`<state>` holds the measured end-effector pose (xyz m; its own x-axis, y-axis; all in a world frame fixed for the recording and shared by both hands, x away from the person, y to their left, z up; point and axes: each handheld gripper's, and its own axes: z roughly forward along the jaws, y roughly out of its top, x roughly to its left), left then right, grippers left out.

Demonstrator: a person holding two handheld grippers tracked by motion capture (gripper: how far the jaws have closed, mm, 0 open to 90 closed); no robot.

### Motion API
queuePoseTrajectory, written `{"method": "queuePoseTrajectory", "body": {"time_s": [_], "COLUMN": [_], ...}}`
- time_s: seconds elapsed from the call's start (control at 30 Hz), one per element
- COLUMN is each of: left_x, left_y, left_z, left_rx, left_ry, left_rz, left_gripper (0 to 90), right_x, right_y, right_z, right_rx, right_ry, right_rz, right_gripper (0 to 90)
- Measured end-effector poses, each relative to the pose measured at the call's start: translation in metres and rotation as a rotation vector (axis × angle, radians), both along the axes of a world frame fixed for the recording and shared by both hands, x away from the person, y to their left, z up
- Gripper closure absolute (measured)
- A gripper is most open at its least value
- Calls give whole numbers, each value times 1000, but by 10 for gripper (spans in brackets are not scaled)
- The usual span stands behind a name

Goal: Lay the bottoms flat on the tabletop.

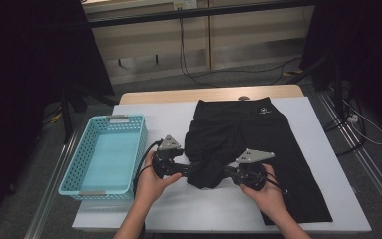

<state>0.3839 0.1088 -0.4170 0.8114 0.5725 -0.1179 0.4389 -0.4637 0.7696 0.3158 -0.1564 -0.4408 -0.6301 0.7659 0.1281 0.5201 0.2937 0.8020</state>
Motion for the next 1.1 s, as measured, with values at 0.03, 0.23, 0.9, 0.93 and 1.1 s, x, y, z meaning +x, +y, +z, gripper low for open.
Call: {"method": "queuePoseTrajectory", "body": {"time_s": [0.03,0.23,0.9,0.93,1.1], "left_x": [0,-3,-9,-8,-3], "left_y": [0,0,3,5,15], "left_z": [0,-5,-7,-3,12], "left_rx": [1,9,22,9,-45], "left_ry": [2,33,224,214,175], "left_rz": [-8,-18,-73,-66,-6], "left_gripper": [236,260,879,879,878], "right_x": [0,1,1,1,1], "right_y": [0,-2,-5,-5,-4], "right_z": [0,-3,-3,-3,-1], "right_rx": [-8,-32,-53,-52,-62], "right_ry": [-3,-6,-25,-25,-36], "right_rz": [-1,-12,-27,-28,-26], "right_gripper": [855,855,847,846,835]}}
